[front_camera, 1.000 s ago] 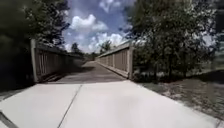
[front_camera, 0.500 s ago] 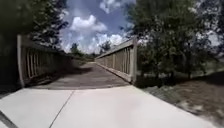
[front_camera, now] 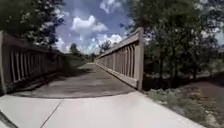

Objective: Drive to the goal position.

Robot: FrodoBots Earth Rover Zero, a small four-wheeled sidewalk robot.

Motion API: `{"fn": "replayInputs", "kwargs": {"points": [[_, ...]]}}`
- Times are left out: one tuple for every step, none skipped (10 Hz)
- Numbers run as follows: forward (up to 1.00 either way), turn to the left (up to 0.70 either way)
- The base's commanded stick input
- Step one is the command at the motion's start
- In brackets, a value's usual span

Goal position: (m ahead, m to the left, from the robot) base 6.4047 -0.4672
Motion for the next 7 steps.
{"fn": "replayInputs", "kwargs": {"points": [[0.85, 0.34], [0.85, 0.16], [0.85, 0.0], [0.85, 0.0], [0.85, 0.0], [0.85, 0.0], [0.85, 0.0]]}}
